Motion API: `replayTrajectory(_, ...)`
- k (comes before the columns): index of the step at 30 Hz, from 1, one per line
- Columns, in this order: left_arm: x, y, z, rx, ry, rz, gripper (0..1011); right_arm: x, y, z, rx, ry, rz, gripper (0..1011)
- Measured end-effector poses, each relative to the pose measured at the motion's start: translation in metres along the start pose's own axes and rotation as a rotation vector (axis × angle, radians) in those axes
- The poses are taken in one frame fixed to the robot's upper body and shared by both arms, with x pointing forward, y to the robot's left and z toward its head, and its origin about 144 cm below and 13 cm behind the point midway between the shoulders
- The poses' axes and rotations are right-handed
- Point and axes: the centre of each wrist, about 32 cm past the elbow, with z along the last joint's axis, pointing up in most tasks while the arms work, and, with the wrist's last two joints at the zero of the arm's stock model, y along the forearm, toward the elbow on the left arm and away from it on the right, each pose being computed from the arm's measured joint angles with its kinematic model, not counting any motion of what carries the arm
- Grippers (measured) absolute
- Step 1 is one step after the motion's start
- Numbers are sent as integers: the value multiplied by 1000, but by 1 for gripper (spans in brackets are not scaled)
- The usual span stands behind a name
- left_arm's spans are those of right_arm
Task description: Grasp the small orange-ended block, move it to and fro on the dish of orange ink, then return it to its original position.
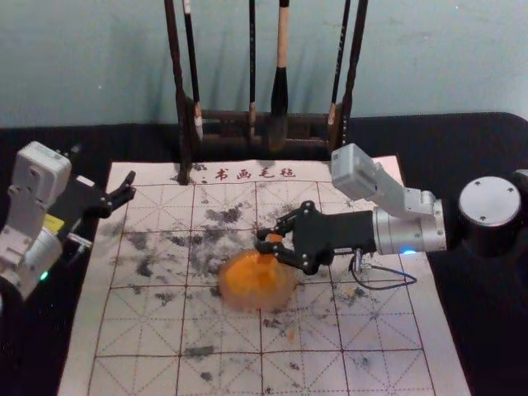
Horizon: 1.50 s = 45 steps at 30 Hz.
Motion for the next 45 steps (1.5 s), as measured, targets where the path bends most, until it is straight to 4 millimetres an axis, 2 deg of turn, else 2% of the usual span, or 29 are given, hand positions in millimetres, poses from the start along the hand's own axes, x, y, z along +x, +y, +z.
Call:
replayTrajectory(21,0,0,0,0,0,0,1001,12,23,2,-23,61,-22,133)
replayTrajectory(45,0,0,0,0,0,0,1001,13,23,2,-50,65,-4,133)
